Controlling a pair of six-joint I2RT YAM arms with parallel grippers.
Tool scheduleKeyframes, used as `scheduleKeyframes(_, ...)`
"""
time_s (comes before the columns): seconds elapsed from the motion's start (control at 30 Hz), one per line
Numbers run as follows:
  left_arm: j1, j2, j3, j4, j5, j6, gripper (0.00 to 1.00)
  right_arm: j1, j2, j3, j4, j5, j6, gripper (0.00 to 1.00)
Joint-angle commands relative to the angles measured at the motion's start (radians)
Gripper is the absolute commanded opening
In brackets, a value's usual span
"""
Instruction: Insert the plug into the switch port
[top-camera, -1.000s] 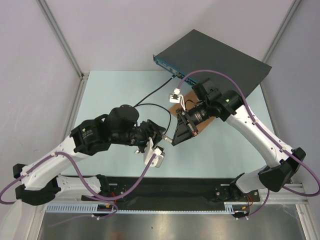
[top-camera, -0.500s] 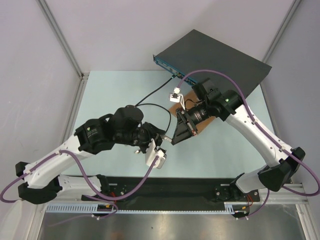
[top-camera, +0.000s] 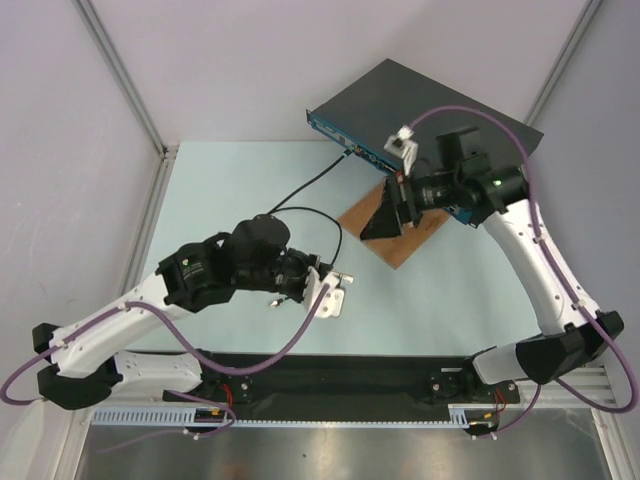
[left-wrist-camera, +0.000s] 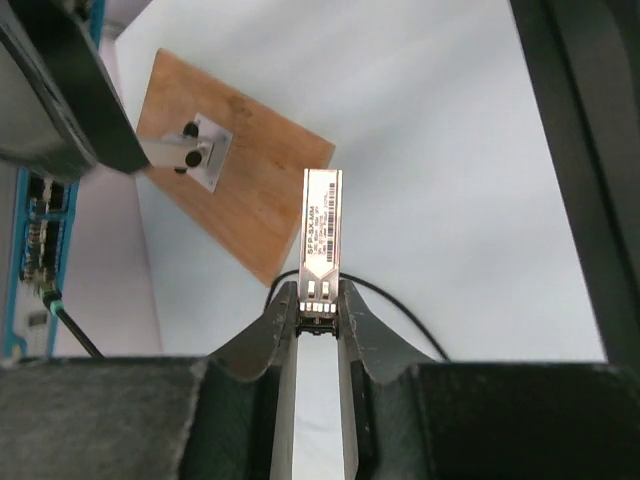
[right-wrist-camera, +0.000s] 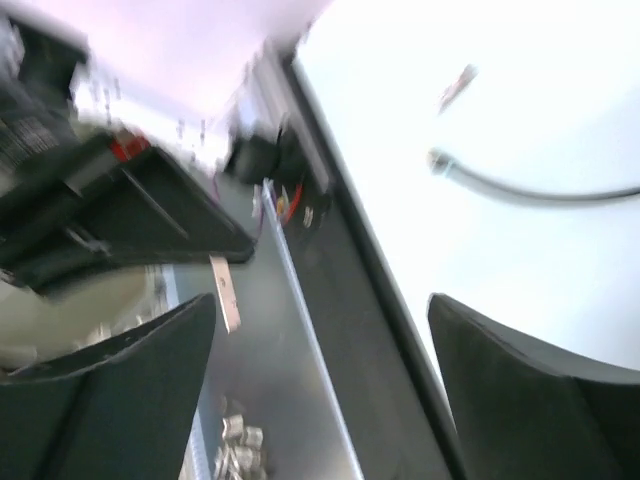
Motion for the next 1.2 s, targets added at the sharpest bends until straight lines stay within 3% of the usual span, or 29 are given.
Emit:
scheduleKeyframes(0.0,-0.003,0.006,-0.003,0.172,-0.103,-0.343,0.0,-0.094,-0.09,0.087,0.126,0.023,0.128,0.95)
scheduleKeyframes(0.17,0.016,0.061,0.01,0.281,-0.222,-0.728,0.0,-0.31,-0.175,0.091,0.284,0.04,0.3,1.0)
scheduleKeyframes(0.27,0.016,0.137,0.075,0.278,-0.331,-0.883,0.0,-0.511,-0.243,0.045,0.338,0.054,0.389,1.0)
scheduleKeyframes(0.3,0.016,0.157,0.092,0.278,-0.35,-0.909,0.0,-0.618,-0.258,0.034,0.341,0.051,0.404,1.0)
scheduleKeyframes(0.53,0.065,0.286,0.23,0.298,-0.492,-1.063,0.0,-0.958,-0.275,-0.001,0.183,-0.041,0.382,1.0)
scheduleKeyframes(0.67,0.091,0.363,0.3,0.284,-0.508,-1.083,0.0,-1.051,-0.258,-0.029,0.108,-0.028,0.31,1.0)
scheduleKeyframes(0.87,0.134,0.509,0.457,0.227,-0.499,-1.077,0.0,-1.069,-0.213,-0.122,0.089,0.025,0.32,0.99)
scheduleKeyframes(1.1,0.157,0.59,0.523,0.218,-0.493,-1.04,0.0,-1.043,-0.2,-0.265,0.314,-0.061,0.44,0.99)
scheduleKeyframes(1.17,0.165,0.627,0.566,0.195,-0.485,-1.048,0.0,-1.017,-0.177,-0.261,0.312,-0.043,0.431,0.99)
